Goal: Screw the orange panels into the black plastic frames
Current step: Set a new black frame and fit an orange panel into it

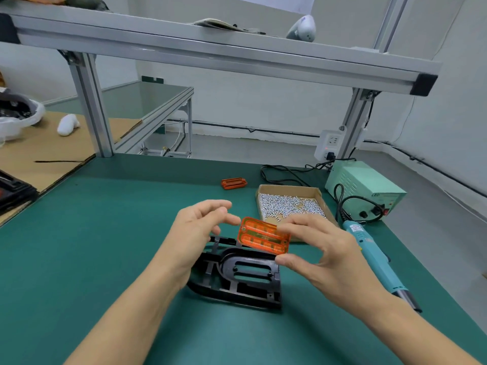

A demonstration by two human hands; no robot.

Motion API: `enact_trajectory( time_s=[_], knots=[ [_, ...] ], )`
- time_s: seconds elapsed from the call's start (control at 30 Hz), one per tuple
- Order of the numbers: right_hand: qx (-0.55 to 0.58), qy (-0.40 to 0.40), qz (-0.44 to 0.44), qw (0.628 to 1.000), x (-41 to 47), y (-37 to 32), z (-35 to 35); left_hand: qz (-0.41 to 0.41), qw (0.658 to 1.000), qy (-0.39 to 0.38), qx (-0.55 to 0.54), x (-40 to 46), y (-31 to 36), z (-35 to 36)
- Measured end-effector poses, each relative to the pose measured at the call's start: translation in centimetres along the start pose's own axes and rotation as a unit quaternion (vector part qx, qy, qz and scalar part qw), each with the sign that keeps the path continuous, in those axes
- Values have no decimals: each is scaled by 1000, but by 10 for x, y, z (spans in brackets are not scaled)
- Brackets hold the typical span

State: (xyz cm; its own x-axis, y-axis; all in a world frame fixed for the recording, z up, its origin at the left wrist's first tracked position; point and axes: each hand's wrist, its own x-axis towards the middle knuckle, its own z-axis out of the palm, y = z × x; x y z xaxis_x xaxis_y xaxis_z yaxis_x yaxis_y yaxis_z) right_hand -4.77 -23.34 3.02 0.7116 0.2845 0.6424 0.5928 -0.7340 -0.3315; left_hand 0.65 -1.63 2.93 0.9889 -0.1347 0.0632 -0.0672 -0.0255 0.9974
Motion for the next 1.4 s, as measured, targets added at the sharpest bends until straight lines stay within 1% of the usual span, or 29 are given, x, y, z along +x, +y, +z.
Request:
enact_trajectory(
  time_s=[0.1,0.17,0.23,0.3,0.37,0.53,0.77,0.93,1.03,1.1,1.17,1.27,1.33,1.4],
  knots=[
    [-1,-10,8,1000,0,3,2,25,998,19,63,2,-8,-3],
    [14,-31,28,999,0,7,5,30,991,28,130,3,-16,-6],
    [49,-60,64,995,0,12,9,19,980,17,198,3,-22,-9],
    [83,-82,96,989,-1,17,15,-3,974,3,228,1,-27,-10],
    [109,-99,118,982,-3,22,21,-16,971,2,238,-2,-28,-9],
    [126,-139,131,974,-7,29,33,-17,962,9,271,-5,-31,-11],
    [103,-155,129,974,-10,31,35,-11,962,10,273,-6,-35,-12],
    [80,-178,137,971,-13,33,35,10,959,11,284,-6,-35,-12],
    [77,-217,156,960,-9,35,35,18,955,8,296,-6,-35,-10],
    [67,-252,152,953,-5,36,33,23,951,7,308,-7,-36,-9],
    [54,-266,146,951,-3,36,32,37,949,0,313,-8,-36,-7],
    [34,-253,160,954,-8,35,34,84,940,-24,329,-9,-35,-5],
    [27,-247,170,953,-10,35,34,96,932,-47,347,-9,-35,-3],
    [18,-261,169,950,-9,34,34,98,917,-68,381,-9,-36,-1]
  ],
)
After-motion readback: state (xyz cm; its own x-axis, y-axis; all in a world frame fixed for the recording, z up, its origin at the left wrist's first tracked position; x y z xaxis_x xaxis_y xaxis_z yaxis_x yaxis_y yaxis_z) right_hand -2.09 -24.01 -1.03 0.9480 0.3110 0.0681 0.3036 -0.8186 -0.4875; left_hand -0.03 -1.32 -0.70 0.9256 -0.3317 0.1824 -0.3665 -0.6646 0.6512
